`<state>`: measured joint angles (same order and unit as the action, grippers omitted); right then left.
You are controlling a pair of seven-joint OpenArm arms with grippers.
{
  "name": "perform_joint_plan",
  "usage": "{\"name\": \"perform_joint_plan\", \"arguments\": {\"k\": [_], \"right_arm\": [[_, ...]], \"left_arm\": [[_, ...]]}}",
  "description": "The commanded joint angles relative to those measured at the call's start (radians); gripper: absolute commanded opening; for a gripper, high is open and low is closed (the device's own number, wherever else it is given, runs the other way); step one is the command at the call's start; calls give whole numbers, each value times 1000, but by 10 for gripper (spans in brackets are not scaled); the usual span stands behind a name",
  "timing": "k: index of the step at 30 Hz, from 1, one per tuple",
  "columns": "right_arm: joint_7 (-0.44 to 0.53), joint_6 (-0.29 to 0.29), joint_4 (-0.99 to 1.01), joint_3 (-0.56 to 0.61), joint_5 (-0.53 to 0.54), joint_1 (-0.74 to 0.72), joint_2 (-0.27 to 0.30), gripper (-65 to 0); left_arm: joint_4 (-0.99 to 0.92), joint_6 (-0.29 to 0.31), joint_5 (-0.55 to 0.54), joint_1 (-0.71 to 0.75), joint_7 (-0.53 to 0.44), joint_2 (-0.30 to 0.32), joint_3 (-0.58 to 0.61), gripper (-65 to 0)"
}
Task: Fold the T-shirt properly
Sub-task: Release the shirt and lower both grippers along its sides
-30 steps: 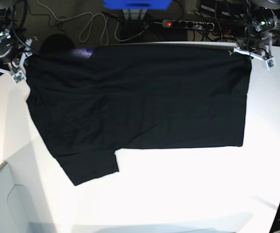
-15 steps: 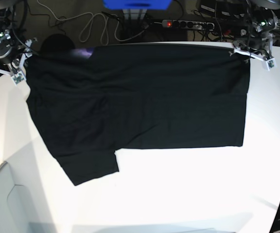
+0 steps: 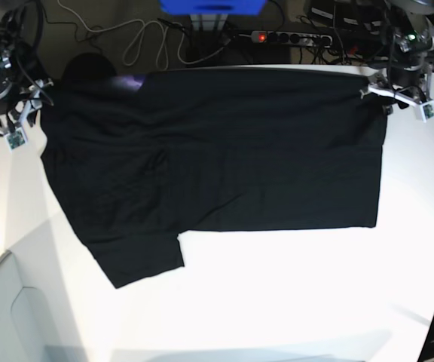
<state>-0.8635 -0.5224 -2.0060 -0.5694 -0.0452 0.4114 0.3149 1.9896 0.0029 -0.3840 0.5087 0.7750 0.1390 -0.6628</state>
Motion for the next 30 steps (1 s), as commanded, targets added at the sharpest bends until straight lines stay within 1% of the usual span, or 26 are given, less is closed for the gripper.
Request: {"name": "perform_joint_plan", "arguments": {"k": [1,4,5,8,11,13,14,17,19,21,24,27,30], "right_arm": [[10,-3,-17,-10,0,-19,16,-317],[5,-3,-12,-1,0,-85,16,-314],[5,-3,-6,16,0,-113,16,-302],[5,-3,35,101,0,-213,23,-265],[5,-3,118,165,0,-319,23,-254],[5,-3,207,205,-2,-403,22,-254],[5,-2,247,223,-2,-440,22,-254],[8,-2,397,274,-2,-561,22,-254],[14,0,518,291,-2,-647,19,-254],[17,0,666,302,-2,-745,17,-254],[80,0,882,320,-2,-868,16,-254],[180,2,1052,340,-2,-943,16,-254],[280,5,1187,369,-2,-988,17,-254]], "left_arm": [[17,-5,1,-28,-19,15,-7,-402],[12,-5,3,-118,-12,43,-21,-402],[9,-5,4,-157,-12,47,-25,-402],[-16,-5,4,-262,-12,64,-22,-402],[-36,-5,4,-347,-12,93,-13,-402],[-91,-8,9,-414,-12,115,22,-402],[-126,-8,23,-443,-12,136,45,-402],[-234,-5,98,-525,-12,181,142,-402],[-309,-4,148,-585,-19,195,199,-402],[-395,-4,190,-652,-21,195,246,-402],[-519,-4,233,-744,-21,195,303,-386],[-631,-4,267,-826,-22,195,355,-358],[-723,-4,316,-898,-24,195,381,-355]]}}
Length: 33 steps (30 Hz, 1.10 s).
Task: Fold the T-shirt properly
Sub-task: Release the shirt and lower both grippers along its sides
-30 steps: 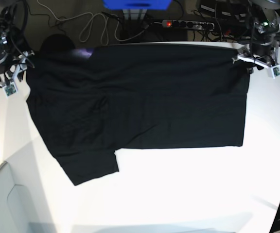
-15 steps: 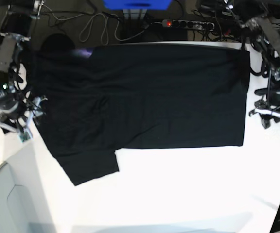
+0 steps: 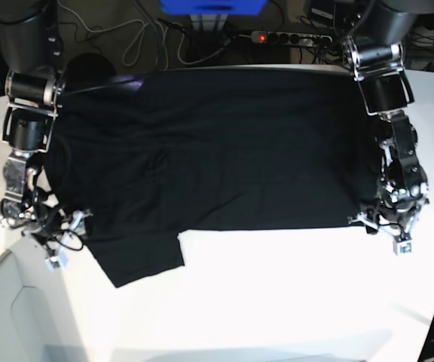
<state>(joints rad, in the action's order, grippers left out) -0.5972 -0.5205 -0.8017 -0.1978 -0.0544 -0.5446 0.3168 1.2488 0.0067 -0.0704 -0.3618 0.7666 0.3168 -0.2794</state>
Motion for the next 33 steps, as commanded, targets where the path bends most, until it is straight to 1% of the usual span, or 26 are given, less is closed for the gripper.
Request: {"name": "perform_joint_plan", "arguments": {"k": [1,5,7,9,10,12,14,19,21,28,33], "right_arm": [[33,3,9,1,8,-38,15,-254],[104,4,98,-1,8,-42,11,-254],[138,4,126,-1,8,-39,-3,-254],[162,29,130,-1,8,-24,-6,-254],[171,55,130,-1,8,-15,-6,-254],[179,86,130,-1,8,-4,-6,-254],[179,87,130,-1,8,4,-8,-255],[179,87,130,-1,8,10,-9,-257],[178,87,130,-1,8,10,-20,-257],[173,87,130,-1,8,10,-21,-257],[176,87,130,-1,8,10,-21,-257]], "left_arm": [[-10,-7,11,-46,-25,17,-1,-354],[-149,-7,53,-112,-98,18,38,-354],[-222,-7,80,-133,-126,31,53,-354],[-294,-7,90,-148,-169,35,75,-354],[-321,-7,88,-151,-192,38,85,-354],[-366,-7,91,-159,-226,40,93,-354],[-407,-7,88,-162,-250,54,95,-354],[-461,-6,86,-165,-298,57,95,-354],[-464,-6,86,-168,-307,57,96,-354],[-521,-6,86,-170,-313,49,96,-357],[-519,-4,85,-168,-313,49,176,-360]]}}
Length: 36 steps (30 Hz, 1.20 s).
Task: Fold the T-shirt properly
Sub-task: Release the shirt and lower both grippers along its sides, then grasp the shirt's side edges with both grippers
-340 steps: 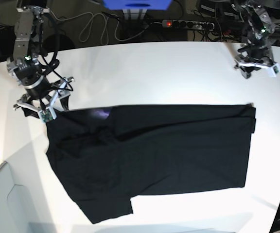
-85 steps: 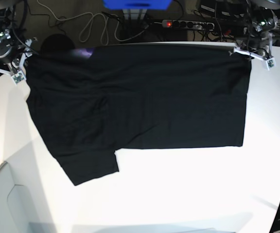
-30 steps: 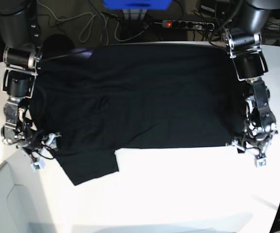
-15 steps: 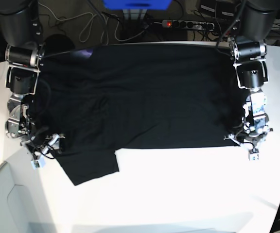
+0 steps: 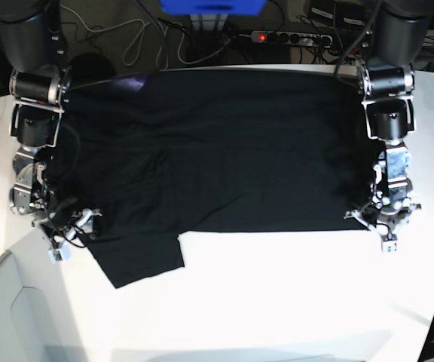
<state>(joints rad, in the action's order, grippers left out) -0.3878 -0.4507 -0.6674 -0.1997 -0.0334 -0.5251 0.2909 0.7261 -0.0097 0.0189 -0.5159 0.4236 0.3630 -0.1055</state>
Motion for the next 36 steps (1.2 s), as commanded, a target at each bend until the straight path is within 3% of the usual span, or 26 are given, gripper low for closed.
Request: {"name": "perform_joint_plan", "arguments": {"k": [1,3,7,8,15,21,26,29,34,36], "right_arm": [[-33,17,-4,1,-13,-10,4,-257],[-33,17,-4,1,-13,-10,4,-257],[-33,17,-5,1,-13,-10,4,-257],[-32,17,-5,1,-13,-10,4,-257],[-32,17,-5,1,-13,-11,4,-257],[-32,17,-5,1,-13,-16,4,-257],[-32,17,-10,1,-12,-19,4,-268],[-35,17,-24,-1,-12,-19,4,-360],[-50,17,-128,-2,-12,23,4,-647],[-79,17,-185,-5,-12,44,4,-646]], "left_arm": [[3,12,-4,-14,31,3,3,-365],[3,12,-4,-14,33,1,7,-419],[3,12,-6,-10,28,-8,2,-626],[3,12,-6,-10,28,-9,2,-650],[19,12,-6,-8,28,-11,0,-650],[198,10,-6,13,42,-11,0,-650],[364,10,-6,49,140,-12,-1,-650],[450,10,-6,81,177,-12,-1,-650],[553,10,-6,133,225,-26,-59,-650],[591,10,-6,152,245,-40,-119,-650]]}}
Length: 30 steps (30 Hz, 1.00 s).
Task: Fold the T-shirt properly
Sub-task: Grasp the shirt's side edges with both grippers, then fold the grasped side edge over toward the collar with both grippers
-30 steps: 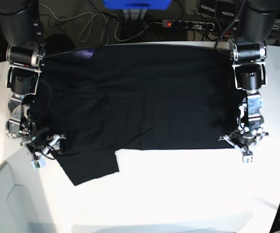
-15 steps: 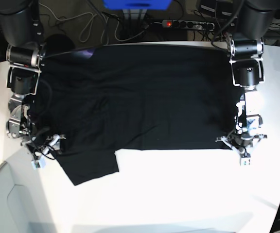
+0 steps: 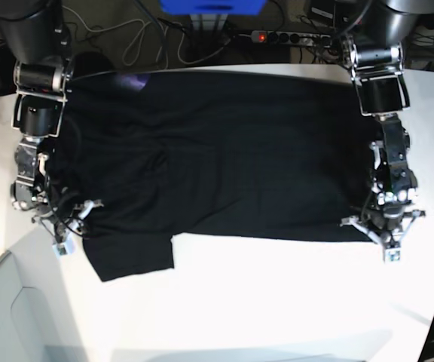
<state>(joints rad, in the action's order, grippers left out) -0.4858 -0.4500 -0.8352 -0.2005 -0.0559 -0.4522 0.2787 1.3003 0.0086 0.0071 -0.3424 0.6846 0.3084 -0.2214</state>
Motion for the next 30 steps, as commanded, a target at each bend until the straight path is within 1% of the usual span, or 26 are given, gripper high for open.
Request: {"name": "perform_joint_plan", "arguments": {"k": [1,4,8,11,14,16,18,20,22,25,30], "right_arm": [[8,16,-54,-6,12,-13,17,-642],[0,15,-212,-6,14,60,21,-649],[0,15,-418,-6,14,160,24,-649],[-6,15,-539,-41,14,231,38,-649],[-41,15,-649,-84,14,300,38,-649],[-54,3,-700,-101,14,343,38,-649],[-54,-36,-743,-124,14,390,38,-649],[-54,-54,-778,-142,14,436,38,-649],[-52,-59,-797,-153,14,474,38,-649],[-52,-59,-823,-153,14,531,41,-649],[-49,-60,-867,-153,14,611,49,-649]], "left_arm": [[32,-8,6,-10,-9,8,-31,-650],[94,-8,6,22,-3,-7,-68,-650],[178,-8,6,82,-3,-7,-71,-650],[241,-8,6,124,-3,-8,-74,-650],[324,-8,6,188,-3,-15,-103,-650],[378,-8,6,228,-3,-41,-129,-650],[434,-6,6,277,-3,-65,-168,-650],[480,-6,4,325,-3,-85,-191,-650],[506,-6,-17,371,-3,-97,-204,-650],[542,-6,-77,447,-3,-99,-229,-650],[569,-8,-152,555,-3,-114,-307,-650]]}}
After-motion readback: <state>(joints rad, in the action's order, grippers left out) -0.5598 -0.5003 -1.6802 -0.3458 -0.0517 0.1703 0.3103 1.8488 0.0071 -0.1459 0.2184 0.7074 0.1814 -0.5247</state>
